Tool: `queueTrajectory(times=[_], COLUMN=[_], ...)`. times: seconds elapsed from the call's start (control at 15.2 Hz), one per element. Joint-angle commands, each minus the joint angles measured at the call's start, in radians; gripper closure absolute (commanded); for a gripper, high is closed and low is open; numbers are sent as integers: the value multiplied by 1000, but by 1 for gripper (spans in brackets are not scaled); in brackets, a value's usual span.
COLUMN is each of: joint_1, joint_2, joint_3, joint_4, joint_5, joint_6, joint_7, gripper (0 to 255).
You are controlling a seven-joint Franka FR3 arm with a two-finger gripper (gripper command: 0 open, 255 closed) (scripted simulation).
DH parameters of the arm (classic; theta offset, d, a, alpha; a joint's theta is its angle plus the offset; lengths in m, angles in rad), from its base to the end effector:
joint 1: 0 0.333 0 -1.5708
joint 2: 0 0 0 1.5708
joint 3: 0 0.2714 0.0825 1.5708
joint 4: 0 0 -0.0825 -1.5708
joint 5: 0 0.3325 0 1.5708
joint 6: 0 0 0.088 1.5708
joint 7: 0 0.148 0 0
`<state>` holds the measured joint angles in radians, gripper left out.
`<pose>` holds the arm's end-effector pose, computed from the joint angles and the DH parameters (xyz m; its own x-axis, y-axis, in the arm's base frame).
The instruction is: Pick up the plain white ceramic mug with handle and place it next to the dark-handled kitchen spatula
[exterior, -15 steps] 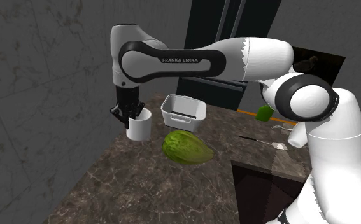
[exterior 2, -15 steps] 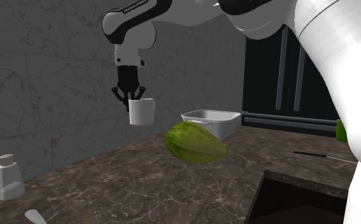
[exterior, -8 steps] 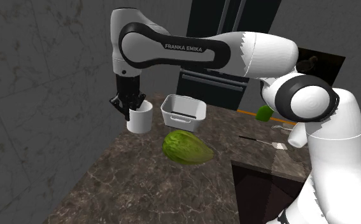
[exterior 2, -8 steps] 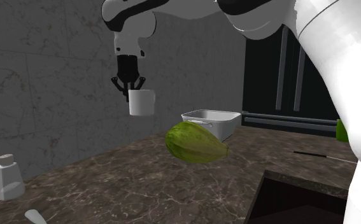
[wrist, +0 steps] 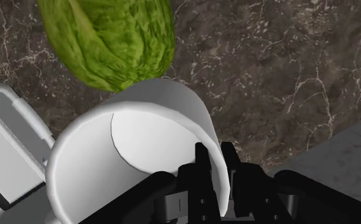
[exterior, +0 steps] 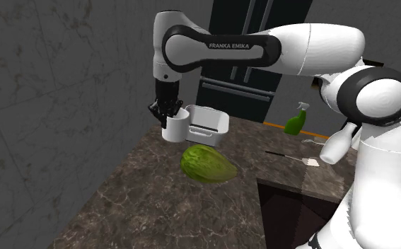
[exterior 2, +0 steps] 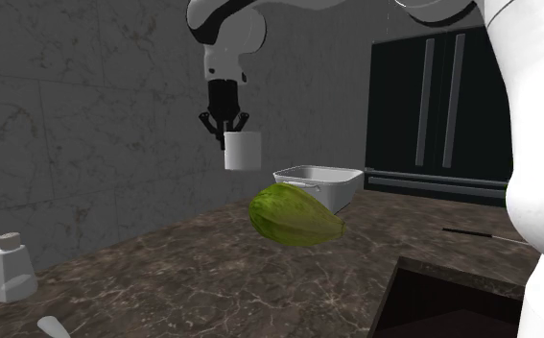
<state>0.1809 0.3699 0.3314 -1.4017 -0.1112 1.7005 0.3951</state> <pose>0.5353 0.2567 0.4262 0.9920 0.1159 -0.0507 0.1166 -0.9931 0.0119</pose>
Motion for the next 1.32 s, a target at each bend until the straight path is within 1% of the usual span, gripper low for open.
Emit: queueTrajectory(times=[0.0, 0.26, 0.59, 0.92, 1.25], joint_1=[-39, -107, -180, -245, -304], joint_2=[-57, -158, -260, -338, -390], joint_3=[-8, -32, -75, -127, -185], joint_4=[-82, -216, -346, -440, -503], joint_5=[18, 49, 78, 94, 97], joint_6=[28, 68, 101, 122, 134], joint_7=[-42, -131, -247, -366, -485], gripper=[255, 255, 255, 255, 255])
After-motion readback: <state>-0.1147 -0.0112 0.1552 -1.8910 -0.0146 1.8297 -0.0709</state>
